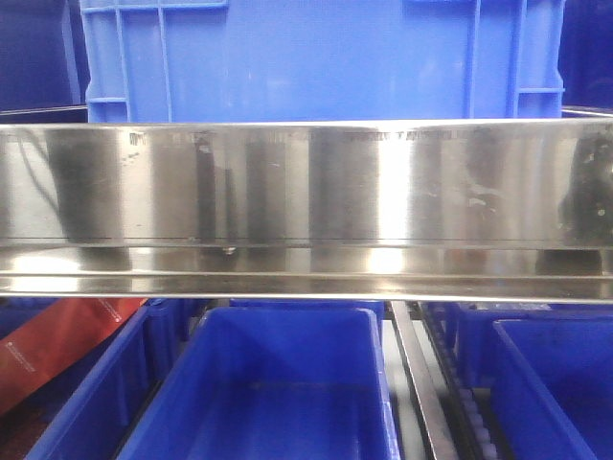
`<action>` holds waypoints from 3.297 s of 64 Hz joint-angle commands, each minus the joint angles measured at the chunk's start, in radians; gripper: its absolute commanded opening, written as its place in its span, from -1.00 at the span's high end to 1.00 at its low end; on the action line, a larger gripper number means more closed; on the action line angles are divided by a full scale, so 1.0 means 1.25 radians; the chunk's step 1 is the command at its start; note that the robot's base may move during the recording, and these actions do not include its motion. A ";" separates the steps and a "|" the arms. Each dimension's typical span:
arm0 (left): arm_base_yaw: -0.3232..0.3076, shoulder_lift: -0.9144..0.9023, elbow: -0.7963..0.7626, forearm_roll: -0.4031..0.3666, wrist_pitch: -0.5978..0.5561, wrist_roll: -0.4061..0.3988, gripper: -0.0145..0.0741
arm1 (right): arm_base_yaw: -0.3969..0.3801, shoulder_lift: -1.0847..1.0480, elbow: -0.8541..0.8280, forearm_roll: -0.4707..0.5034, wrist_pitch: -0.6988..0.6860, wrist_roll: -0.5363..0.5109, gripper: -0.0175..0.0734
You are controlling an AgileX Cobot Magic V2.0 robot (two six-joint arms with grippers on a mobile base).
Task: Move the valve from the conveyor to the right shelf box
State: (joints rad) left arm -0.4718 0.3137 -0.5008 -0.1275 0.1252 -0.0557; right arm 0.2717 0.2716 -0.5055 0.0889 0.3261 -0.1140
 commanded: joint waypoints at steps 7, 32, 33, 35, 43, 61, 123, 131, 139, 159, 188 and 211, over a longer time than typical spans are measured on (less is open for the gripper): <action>0.000 -0.005 0.001 0.002 -0.016 0.001 0.92 | -0.045 -0.027 0.154 -0.071 -0.247 0.026 0.99; 0.000 -0.005 0.001 0.002 -0.016 0.001 0.92 | -0.263 -0.143 0.380 -0.038 -0.291 0.026 0.99; 0.000 -0.005 0.001 0.002 -0.016 0.001 0.92 | -0.264 -0.149 0.382 -0.038 -0.288 0.026 0.99; 0.000 -0.005 0.001 0.002 -0.016 0.001 0.92 | -0.268 -0.165 0.386 -0.038 -0.285 0.026 0.99; 0.000 -0.005 0.001 0.002 -0.016 0.001 0.92 | -0.270 -0.217 0.404 -0.038 -0.285 0.026 0.99; 0.000 -0.005 0.001 0.002 -0.016 0.001 0.92 | -0.330 -0.217 0.404 -0.031 -0.292 0.027 0.99; 0.000 -0.005 0.001 0.002 -0.016 0.001 0.92 | -0.369 -0.217 0.404 -0.019 -0.285 0.085 0.99; 0.000 -0.005 0.001 0.002 -0.016 0.001 0.92 | -0.369 -0.217 0.404 -0.019 -0.285 0.085 0.99; 0.000 -0.005 0.001 0.002 -0.016 0.001 0.92 | -0.369 -0.217 0.404 -0.019 -0.285 0.085 0.99; 0.071 -0.040 0.065 0.069 -0.100 0.001 0.92 | -0.369 -0.217 0.404 -0.019 -0.285 0.085 0.99; 0.329 -0.227 0.340 0.140 -0.114 0.001 0.92 | -0.369 -0.217 0.404 -0.019 -0.285 0.085 0.99; 0.360 -0.251 0.401 0.136 -0.080 0.053 0.92 | -0.369 -0.217 0.404 -0.019 -0.285 0.085 0.99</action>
State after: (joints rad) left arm -0.0247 0.0054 0.0008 0.0424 0.0269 -0.0350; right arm -0.1842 0.0036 -0.0015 0.0717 -0.0142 -0.0081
